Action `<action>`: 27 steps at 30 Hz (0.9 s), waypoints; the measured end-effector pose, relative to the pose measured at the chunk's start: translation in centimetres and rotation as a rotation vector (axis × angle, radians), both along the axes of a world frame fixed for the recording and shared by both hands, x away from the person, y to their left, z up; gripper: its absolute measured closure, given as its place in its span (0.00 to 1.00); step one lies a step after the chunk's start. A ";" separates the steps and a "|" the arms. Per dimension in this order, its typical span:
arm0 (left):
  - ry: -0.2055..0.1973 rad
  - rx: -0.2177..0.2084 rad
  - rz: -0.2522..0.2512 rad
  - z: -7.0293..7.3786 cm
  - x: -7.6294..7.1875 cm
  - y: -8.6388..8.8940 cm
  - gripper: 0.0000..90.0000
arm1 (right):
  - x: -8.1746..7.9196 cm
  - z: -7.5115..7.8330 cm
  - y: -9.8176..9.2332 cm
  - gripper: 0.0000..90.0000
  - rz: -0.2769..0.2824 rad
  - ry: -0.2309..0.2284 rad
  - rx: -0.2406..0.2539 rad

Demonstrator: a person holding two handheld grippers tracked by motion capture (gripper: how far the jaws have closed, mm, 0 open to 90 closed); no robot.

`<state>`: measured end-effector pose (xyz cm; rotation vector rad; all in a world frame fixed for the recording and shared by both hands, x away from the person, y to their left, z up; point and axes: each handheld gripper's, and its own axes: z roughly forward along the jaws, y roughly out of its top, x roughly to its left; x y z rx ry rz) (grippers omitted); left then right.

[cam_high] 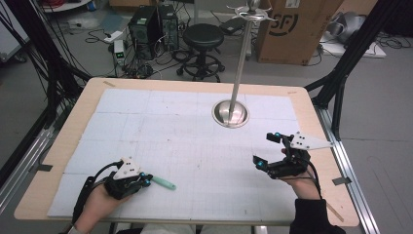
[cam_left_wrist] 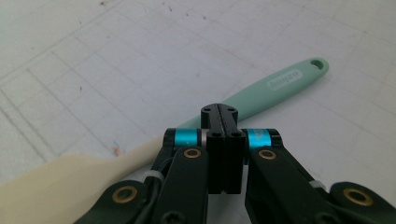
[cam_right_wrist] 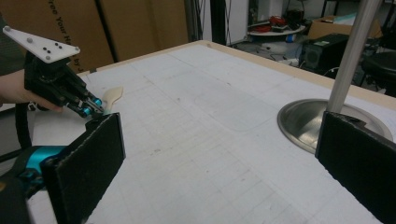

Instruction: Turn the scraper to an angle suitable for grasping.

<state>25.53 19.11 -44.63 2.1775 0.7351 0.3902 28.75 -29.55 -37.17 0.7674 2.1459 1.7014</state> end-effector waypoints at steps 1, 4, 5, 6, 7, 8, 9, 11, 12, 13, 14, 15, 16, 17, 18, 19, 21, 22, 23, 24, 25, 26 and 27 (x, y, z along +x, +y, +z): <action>-0.027 0.019 0.000 -0.1 0.1 -0.4 1.00 | 0.0 -0.1 -0.1 0.01 -0.003 0.001 -0.002; -0.051 0.024 0.010 -0.2 0.6 -1.1 1.00 | -0.1 -0.3 -0.1 0.01 -0.006 0.008 -0.011; -0.052 0.019 0.012 -0.2 0.9 -1.2 1.00 | -0.2 -0.3 -0.1 0.01 -0.003 0.012 -0.011; -0.048 0.004 0.017 -0.3 1.4 -1.4 1.00 | -0.2 -0.3 -0.1 0.01 -0.004 0.010 -0.013; -0.045 -0.006 0.021 -0.4 1.7 -1.4 1.00 | -0.3 -0.3 -0.1 0.01 -0.002 0.013 -0.012; -0.038 -0.012 0.023 -0.4 2.1 -1.4 1.00 | -0.3 -0.3 -0.1 0.01 -0.002 0.013 -0.012; -0.037 -0.017 0.029 -0.4 2.4 -1.5 1.00 | -0.3 -0.3 -0.1 0.01 -0.004 0.006 -0.013; -0.036 -0.020 0.042 -0.4 3.1 -1.8 1.00 | -0.4 -0.3 -0.2 0.01 -0.003 0.004 -0.013; -0.033 -0.027 0.048 -0.4 3.5 -1.8 1.00 | -0.4 -0.3 -0.2 0.01 -0.006 0.009 -0.012; -0.032 -0.027 0.053 -0.4 3.7 -1.8 1.00 | -0.3 -0.3 -0.2 0.01 -0.006 0.009 -0.010; -0.028 -0.034 0.063 -0.4 4.0 -1.9 1.00 | -0.3 -0.3 -0.2 0.01 -0.007 0.010 -0.013; -0.027 -0.035 0.071 -0.4 4.3 -1.9 1.00 | -0.3 -0.4 -0.2 0.01 -0.007 0.008 -0.016; -0.029 -0.032 0.083 -0.4 4.6 -2.0 1.00 | -0.3 -0.4 -0.2 0.01 -0.007 0.008 -0.016; -0.028 -0.032 0.092 -0.4 4.9 -2.0 1.00 | -0.2 -0.4 -0.2 0.01 -0.005 0.009 -0.016; -0.029 -0.031 0.100 -0.4 5.1 -2.1 1.00 | -0.2 -0.4 -0.2 0.01 -0.005 0.012 -0.017; -0.032 -0.031 0.107 -0.4 5.4 -2.1 1.00 | -0.2 -0.4 -0.2 0.01 -0.003 0.009 -0.018; -0.027 -0.038 0.120 -0.4 5.7 -2.1 1.00 | -0.2 -0.4 -0.2 0.01 -0.003 0.008 -0.017; -0.026 -0.041 0.118 -0.4 5.7 -2.1 1.00 | -0.3 -0.4 -0.2 0.01 -0.002 0.011 -0.017; -0.024 -0.044 0.120 -0.4 5.7 -2.1 1.00 | -0.3 -0.4 -0.2 0.01 -0.003 0.013 -0.013; -0.026 -0.041 0.117 -0.4 5.7 -2.0 1.00 | -0.3 -0.4 -0.2 0.01 -0.003 0.013 -0.013; -0.037 -0.041 0.115 -0.3 5.6 -2.0 1.00 | -0.3 -0.4 -0.2 0.01 -0.002 0.012 -0.012; -0.043 -0.042 0.112 -0.2 5.6 -1.9 1.00 | -0.2 -0.4 -0.2 0.01 -0.003 0.011 -0.011; -0.042 -0.053 0.109 0.0 5.5 -1.7 1.00 | -0.2 -0.4 -0.2 0.01 -0.004 0.011 -0.009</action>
